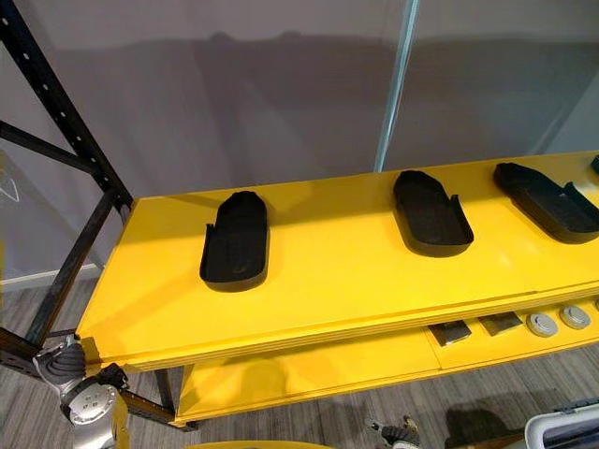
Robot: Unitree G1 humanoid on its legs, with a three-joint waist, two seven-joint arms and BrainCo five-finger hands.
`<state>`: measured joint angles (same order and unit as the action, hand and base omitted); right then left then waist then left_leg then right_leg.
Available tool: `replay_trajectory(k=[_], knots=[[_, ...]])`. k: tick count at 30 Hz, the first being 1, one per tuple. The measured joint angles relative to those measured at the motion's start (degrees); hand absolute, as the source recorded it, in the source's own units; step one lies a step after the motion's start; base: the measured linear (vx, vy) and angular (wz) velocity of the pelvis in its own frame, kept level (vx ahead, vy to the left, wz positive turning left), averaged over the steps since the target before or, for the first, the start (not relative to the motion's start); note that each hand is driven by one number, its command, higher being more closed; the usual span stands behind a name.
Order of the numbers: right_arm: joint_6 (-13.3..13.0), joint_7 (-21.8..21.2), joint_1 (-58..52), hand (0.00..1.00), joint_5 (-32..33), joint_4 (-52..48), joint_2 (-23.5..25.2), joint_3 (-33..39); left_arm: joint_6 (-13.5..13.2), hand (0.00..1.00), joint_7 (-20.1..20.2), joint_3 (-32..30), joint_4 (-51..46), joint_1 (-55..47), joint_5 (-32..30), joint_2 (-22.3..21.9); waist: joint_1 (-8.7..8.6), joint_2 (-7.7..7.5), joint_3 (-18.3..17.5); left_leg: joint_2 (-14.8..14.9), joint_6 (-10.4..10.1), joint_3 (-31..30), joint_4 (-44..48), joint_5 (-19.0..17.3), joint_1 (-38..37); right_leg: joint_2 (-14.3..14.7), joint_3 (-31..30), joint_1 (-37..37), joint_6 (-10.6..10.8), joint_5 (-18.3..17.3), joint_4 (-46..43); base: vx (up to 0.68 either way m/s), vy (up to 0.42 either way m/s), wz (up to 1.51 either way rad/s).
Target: Walk over and take plastic housings, then place them on the shelf
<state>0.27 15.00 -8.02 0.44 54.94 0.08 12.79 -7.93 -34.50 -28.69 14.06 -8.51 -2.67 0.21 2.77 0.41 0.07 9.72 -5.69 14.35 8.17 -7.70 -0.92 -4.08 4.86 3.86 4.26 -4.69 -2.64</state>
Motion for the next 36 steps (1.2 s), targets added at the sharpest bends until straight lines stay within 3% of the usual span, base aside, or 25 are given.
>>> replay_trajectory(k=[4, 7, 16, 24, 28, 31, 33, 36], knots=[[-0.1, 0.0, -0.2, 0.00, 1.2, 0.2, 1.1, -2.7, -0.8, 1.00, -0.5, 6.0, -12.5, -4.1, 1.1, -0.5, 1.51, -3.60, 2.4, 0.2, 0.8, -1.1, 2.6, -1.8, 1.8, -0.1, 1.0, 0.1, 0.2, -0.4, -0.2, 0.00, 0.007, 0.13], [-0.1, 0.0, -0.1, 0.00, 1.3, 0.2, 1.9, -3.8, -2.8, 1.00, -0.4, 6.7, -17.2, -6.2, 2.2, -2.1, 1.52, -4.79, 2.8, 0.2, 0.8, -2.2, 5.9, -3.2, 3.5, -0.3, 1.4, 0.3, 0.2, -0.5, -0.5, 0.03, 0.039, 0.16], [-0.1, -0.1, 2.0, 0.00, 1.3, 0.4, 2.5, -4.9, -5.3, 1.00, 4.6, 11.1, -20.5, -9.8, 10.5, -4.4, 1.51, -4.37, 2.9, 0.0, 1.7, -3.3, 10.5, -5.5, 4.9, -1.0, 2.2, 0.4, 0.5, -2.4, -3.3, -0.01, 0.033, 0.06], [0.1, 0.0, 2.1, 0.00, 1.0, 0.6, 2.5, -5.0, -4.8, 1.00, 4.3, 9.8, -19.6, -11.3, 13.4, -4.7, 1.57, -4.48, 2.9, 0.0, 2.0, -4.7, 12.2, -5.8, 6.1, -1.0, 3.3, -0.3, 0.6, -3.7, -5.5, -0.03, -0.005, 0.09], [0.1, -0.1, 2.5, 0.00, 1.0, 1.6, 3.0, -4.9, -4.9, 1.00, 5.1, 10.7, -27.3, -11.8, 13.0, -4.7, 2.76, -4.56, 2.9, -0.4, 1.9, -7.7, 14.2, -6.4, 8.1, -1.3, 6.1, -0.2, 0.6, -4.8, -6.8, 0.00, 0.002, 0.34], [0.1, -0.2, 3.3, 0.00, 1.1, 2.2, 3.3, -4.9, -6.5, 1.00, 5.8, 9.5, -30.6, -11.9, 13.0, -4.8, 3.18, -4.33, 2.9, -1.1, 2.0, -10.0, 15.2, -6.5, 9.2, -1.9, 8.2, 0.0, 0.5, -5.8, -8.2, 0.00, 0.004, 0.40], [0.1, -0.3, 3.4, 0.00, 1.1, 2.7, 3.6, -4.9, -6.8, 1.00, 5.8, 8.8, -30.0, -12.5, 13.2, -4.9, 4.35, -4.15, 2.9, -1.3, 2.1, -10.3, 15.3, -6.5, 9.2, -1.9, 8.7, 0.1, 0.9, -6.1, -8.4, -0.01, -0.002, 0.15], [0.1, -0.3, 3.9, 0.00, 1.1, 2.8, 4.0, -4.9, -7.6, 1.00, 5.5, 6.6, -25.6, -13.8, 15.9, -5.3, 4.55, -3.70, 3.0, -1.6, 2.1, -10.9, 15.4, -6.5, 9.0, -2.1, 9.1, 0.9, 0.8, -6.3, -8.3, -0.01, 0.003, 0.12]])
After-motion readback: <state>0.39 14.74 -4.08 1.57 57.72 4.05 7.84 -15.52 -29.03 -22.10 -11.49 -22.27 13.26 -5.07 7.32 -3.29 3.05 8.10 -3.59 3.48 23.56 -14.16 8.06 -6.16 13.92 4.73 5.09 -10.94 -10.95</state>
